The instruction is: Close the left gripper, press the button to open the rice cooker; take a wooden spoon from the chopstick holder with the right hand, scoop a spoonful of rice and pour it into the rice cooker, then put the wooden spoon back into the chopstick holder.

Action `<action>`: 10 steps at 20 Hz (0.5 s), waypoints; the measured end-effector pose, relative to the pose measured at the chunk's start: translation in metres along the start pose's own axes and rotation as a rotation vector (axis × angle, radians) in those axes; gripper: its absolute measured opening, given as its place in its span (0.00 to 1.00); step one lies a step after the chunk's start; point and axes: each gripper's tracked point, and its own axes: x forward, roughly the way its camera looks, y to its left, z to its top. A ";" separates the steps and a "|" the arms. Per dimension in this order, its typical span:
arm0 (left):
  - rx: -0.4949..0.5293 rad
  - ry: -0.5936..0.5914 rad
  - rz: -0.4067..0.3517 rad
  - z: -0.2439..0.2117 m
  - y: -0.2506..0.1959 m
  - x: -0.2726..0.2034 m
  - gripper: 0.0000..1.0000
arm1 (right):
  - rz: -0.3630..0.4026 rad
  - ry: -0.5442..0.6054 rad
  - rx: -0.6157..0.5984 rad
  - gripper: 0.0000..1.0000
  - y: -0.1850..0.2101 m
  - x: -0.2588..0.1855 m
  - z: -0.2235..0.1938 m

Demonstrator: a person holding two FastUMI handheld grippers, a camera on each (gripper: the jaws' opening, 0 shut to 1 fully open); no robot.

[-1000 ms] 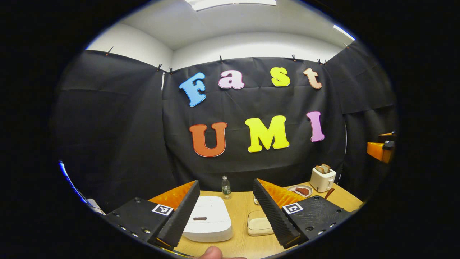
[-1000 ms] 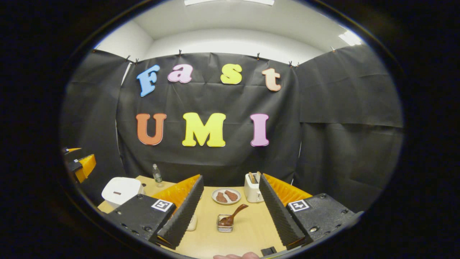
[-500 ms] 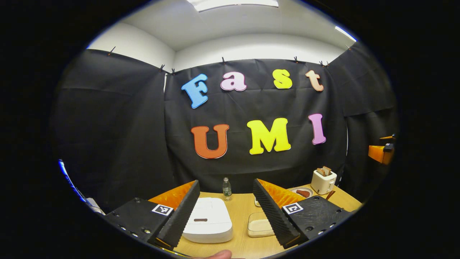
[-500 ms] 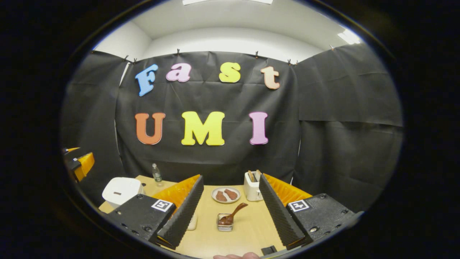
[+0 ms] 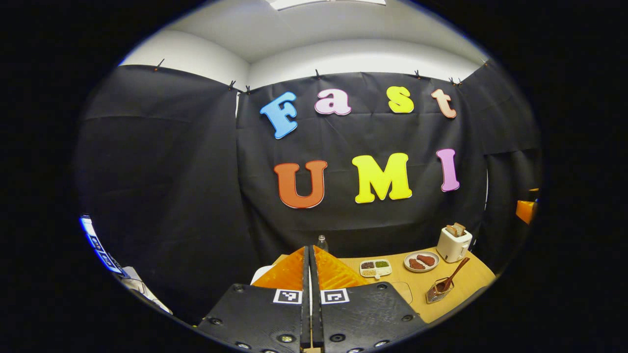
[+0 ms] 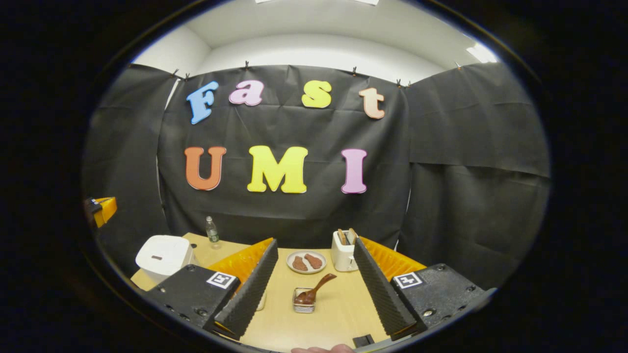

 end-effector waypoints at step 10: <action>-0.036 0.297 0.116 -0.130 0.048 0.099 0.00 | 0.014 0.079 -0.084 1.00 0.020 0.015 -0.012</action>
